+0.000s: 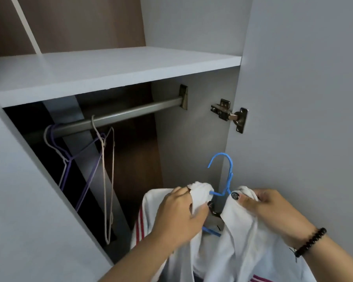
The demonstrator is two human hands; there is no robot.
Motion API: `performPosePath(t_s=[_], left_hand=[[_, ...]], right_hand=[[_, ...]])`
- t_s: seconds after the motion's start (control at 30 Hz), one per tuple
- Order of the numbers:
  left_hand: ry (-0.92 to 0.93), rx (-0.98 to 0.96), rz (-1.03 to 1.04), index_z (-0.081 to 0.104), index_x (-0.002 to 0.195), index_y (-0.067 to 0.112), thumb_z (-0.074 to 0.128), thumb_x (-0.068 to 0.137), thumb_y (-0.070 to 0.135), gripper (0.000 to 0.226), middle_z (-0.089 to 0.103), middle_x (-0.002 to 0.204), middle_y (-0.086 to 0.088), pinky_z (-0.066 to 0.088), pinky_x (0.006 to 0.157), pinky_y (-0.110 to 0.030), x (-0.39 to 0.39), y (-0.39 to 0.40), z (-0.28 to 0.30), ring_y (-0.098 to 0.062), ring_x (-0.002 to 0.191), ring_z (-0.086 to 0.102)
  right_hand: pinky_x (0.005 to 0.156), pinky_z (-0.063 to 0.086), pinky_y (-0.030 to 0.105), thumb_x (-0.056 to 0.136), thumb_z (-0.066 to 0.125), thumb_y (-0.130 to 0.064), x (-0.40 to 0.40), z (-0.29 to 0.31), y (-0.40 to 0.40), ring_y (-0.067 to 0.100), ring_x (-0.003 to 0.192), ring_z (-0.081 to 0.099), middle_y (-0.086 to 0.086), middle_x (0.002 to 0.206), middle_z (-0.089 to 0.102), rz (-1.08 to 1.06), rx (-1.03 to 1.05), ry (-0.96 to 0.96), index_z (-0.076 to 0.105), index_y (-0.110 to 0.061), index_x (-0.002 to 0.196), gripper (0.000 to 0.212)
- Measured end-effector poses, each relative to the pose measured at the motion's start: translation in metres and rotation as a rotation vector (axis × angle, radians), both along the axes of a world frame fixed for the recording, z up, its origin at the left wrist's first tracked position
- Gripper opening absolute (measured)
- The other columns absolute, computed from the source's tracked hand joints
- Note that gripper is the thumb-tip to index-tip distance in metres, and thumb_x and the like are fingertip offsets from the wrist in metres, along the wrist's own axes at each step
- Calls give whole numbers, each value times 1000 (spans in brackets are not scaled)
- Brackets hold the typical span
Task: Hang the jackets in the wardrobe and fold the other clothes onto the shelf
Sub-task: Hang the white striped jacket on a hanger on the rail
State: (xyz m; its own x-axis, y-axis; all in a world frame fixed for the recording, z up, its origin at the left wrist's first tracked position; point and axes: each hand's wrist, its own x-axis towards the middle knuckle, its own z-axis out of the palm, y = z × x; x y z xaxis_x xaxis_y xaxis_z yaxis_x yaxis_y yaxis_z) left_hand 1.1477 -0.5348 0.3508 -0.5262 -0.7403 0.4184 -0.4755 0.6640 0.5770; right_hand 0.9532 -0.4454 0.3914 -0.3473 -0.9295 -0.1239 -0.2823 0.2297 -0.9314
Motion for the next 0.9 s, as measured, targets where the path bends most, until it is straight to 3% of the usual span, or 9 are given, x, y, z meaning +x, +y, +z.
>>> performPosePath(t_s=[0.07,0.17,0.3,0.4,0.5,0.57,0.73,0.83,0.9], left_hand=[[-61,64,-15,62,128,22,59,87,39,44,64,117,9,44,96,-19,3,3,0,-8,104,57],[-234,169,11,53,123,18,58,90,42,41,55,115,8,45,91,-21,3,18,1,-9,109,54],[-359,258,84,42,121,19,54,91,47,42,46,111,7,41,83,-22,0,55,0,-10,100,50],[-412,193,51,40,130,20,51,91,47,48,47,125,7,44,96,-32,3,73,-3,-13,112,50],[-443,85,36,44,139,28,50,93,45,49,50,135,12,44,101,-30,22,77,13,-10,120,50],[-518,0,80,47,140,28,49,95,42,47,55,132,10,45,102,-30,43,69,32,-11,118,53],[-1145,-369,378,56,121,19,39,96,35,34,58,120,-1,38,93,-35,110,17,90,-21,111,51],[-1537,-387,515,60,110,16,45,94,28,26,60,108,-6,34,88,-40,124,-1,101,-26,103,51],[-1670,-276,571,58,93,20,43,95,38,23,56,84,-1,30,93,-43,114,-1,98,-23,87,52]], right_hand=[[51,32,21,89,64,-31,-2,-4,9,10,57,41,-1,59,48,-22,-9,-24,58,-9,61,36],[62,29,28,90,63,-29,-1,-12,20,12,64,38,2,63,45,-33,-39,-52,56,-6,65,35],[62,24,30,90,64,-25,4,-16,38,15,63,31,5,62,36,-35,-97,-119,48,-11,63,34],[62,26,30,88,65,-29,2,-13,47,17,64,33,6,65,38,-55,-111,-198,51,-12,68,30],[51,28,23,87,66,-26,3,-8,50,12,56,35,3,60,37,-123,-134,-262,44,-12,63,35],[53,34,23,85,67,-26,7,-1,50,12,60,41,3,63,43,-117,-138,-288,52,-12,68,26],[58,30,27,80,69,-24,19,-1,46,12,65,35,2,68,37,-74,-172,-321,46,-10,67,30],[57,33,27,79,72,-24,29,-9,47,11,60,36,0,63,39,-105,-168,-314,48,-13,65,29],[58,35,28,79,72,-25,32,-17,48,11,60,40,1,62,44,-115,-157,-298,50,-8,64,32]])
